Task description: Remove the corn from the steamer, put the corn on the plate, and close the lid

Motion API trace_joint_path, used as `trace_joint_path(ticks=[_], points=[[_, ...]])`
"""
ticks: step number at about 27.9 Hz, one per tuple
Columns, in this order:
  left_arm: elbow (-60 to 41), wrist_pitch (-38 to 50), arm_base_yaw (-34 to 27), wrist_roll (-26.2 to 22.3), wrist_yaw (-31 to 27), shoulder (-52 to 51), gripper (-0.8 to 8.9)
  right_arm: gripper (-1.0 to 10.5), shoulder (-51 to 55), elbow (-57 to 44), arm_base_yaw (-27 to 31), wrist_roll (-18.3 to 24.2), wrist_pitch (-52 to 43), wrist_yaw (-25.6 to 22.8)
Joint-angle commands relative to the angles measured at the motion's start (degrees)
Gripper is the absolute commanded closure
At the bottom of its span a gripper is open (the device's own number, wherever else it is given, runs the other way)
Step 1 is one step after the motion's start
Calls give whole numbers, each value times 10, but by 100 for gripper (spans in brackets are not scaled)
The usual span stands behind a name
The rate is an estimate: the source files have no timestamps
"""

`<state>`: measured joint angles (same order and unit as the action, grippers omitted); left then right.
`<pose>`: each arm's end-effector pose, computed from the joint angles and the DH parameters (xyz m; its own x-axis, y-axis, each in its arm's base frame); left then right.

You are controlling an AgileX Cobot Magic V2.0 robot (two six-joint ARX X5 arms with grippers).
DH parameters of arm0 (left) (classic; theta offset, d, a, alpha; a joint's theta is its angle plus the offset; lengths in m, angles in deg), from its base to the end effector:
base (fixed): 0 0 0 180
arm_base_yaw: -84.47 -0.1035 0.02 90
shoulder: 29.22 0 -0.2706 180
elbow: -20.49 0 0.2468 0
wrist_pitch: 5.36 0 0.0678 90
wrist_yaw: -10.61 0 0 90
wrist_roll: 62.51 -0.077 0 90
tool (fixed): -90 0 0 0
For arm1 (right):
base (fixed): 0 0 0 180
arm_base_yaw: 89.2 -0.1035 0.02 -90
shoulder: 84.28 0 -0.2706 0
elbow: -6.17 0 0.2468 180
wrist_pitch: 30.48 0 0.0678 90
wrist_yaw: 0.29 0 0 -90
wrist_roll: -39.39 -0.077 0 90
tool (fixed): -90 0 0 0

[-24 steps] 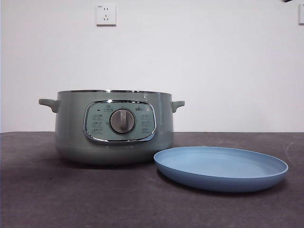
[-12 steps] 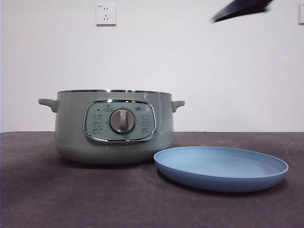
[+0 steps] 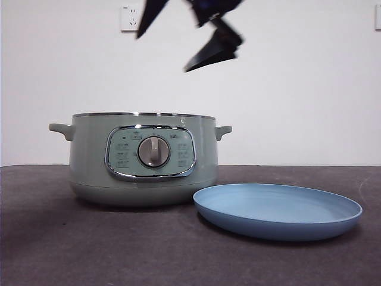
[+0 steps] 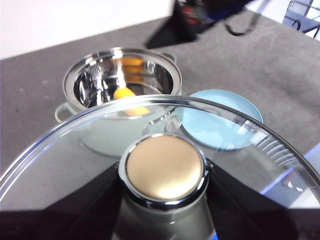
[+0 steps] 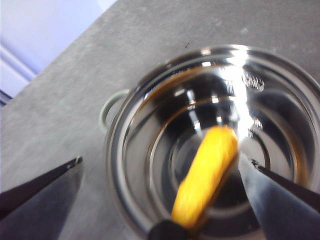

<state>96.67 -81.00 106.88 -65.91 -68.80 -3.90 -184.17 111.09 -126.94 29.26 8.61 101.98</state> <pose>0.0514 -0.0365 0.3505 0.7550 -0.5101 -0.4120 0.5510 0.8342 -0.0230 0.3307 0.2766 0.3116 0.5101 0.6636 -0.5473 -0.6479 0.7149 0.2629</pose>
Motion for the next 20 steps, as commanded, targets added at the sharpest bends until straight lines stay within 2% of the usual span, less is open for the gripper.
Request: trace_joint_path(ticks=[1, 7, 15, 20], points=[[2, 25, 1, 4, 3, -5, 820, 380, -75, 84, -14, 1, 22, -35], [2, 30, 1, 4, 3, -5, 820, 383, -210, 217, -21, 7, 75, -85], [2, 27, 1, 4, 3, -5, 821, 385, -269, 223, -21, 12, 82, -125], [2, 23, 1, 4, 4, -5, 821, 385, -287, 223, -21, 12, 98, -129]])
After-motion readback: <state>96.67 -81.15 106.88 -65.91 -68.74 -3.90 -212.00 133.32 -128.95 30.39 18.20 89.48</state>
